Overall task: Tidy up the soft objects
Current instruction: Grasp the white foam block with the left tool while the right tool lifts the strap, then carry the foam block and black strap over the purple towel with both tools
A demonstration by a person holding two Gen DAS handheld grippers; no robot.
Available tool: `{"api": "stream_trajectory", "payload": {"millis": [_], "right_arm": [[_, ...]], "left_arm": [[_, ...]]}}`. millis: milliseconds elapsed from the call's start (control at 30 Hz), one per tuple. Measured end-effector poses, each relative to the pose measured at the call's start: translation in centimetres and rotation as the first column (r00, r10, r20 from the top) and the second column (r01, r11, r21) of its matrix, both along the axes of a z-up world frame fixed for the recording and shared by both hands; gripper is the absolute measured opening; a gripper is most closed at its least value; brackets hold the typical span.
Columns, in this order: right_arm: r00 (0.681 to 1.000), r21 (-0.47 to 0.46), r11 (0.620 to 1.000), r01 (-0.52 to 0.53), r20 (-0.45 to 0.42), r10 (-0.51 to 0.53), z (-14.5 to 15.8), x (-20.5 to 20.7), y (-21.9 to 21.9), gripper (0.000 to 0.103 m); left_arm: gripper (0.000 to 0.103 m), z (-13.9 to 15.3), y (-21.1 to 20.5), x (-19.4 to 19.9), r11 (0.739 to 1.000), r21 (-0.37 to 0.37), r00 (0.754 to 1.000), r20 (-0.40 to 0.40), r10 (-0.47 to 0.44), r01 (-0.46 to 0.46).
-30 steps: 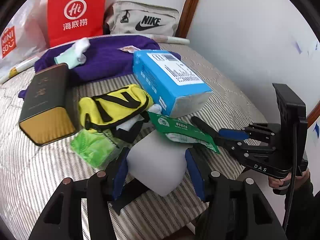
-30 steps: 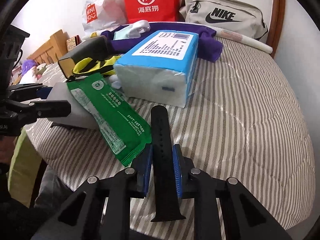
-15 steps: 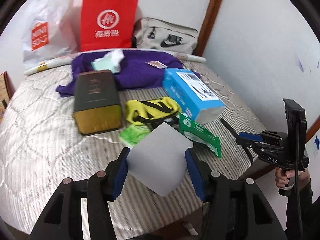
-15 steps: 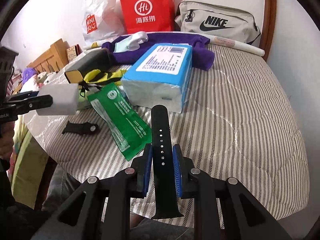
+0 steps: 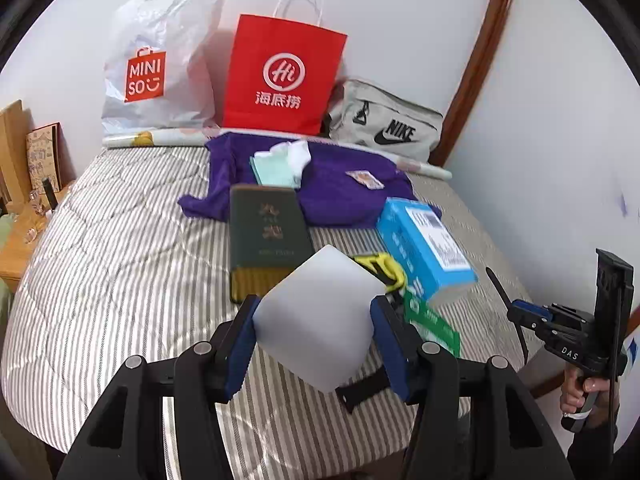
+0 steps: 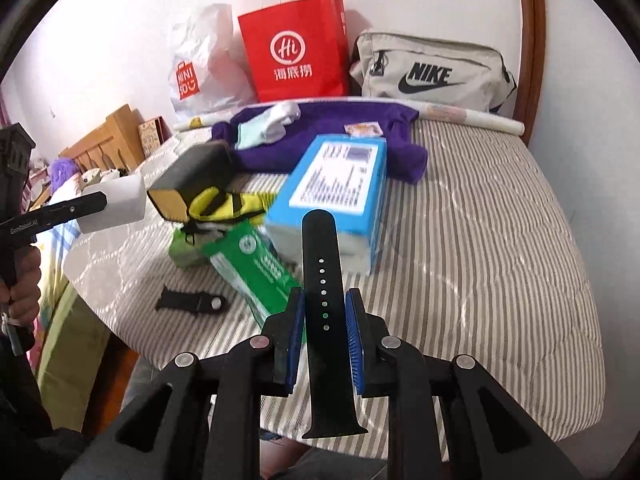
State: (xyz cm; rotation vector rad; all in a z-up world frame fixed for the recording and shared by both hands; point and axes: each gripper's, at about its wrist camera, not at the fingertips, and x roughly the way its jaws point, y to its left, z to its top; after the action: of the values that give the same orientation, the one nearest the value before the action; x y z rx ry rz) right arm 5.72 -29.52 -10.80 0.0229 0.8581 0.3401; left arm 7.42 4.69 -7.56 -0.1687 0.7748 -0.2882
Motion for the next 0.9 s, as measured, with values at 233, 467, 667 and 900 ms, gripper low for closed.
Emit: {"api": "stream_trajectory", "payload": {"millis": [233,467,667,900], "right_arm": [[1.000,0.010,1.000,0.006,0.021,-0.006,1.8,2.8,0.3,0.021],[0.999,0.015,1.000,-0.003,0.035,0.002,3.0,6.2,1.3,0.021],[0.999,0.021,1.000,-0.001,0.032,0.000,3.2,9.4,1.7,0.021],[0.999,0.013,1.000,0.005,0.040,-0.005,3.6,12.6,2.0,0.021]], "left_arm": [[0.054,1.4,0.9,2.5,0.999,-0.013,0.999,0.012,0.033,-0.033],[0.054,2.1,1.3,6.0,0.998,0.008,0.997,0.032,0.067,-0.067],[0.054,2.3,1.8,8.6,0.996,-0.002,0.996,0.030,0.085,-0.085],[0.054,1.9,1.7,11.5,0.995,0.027,0.995,0.037,0.094,-0.095]]}}
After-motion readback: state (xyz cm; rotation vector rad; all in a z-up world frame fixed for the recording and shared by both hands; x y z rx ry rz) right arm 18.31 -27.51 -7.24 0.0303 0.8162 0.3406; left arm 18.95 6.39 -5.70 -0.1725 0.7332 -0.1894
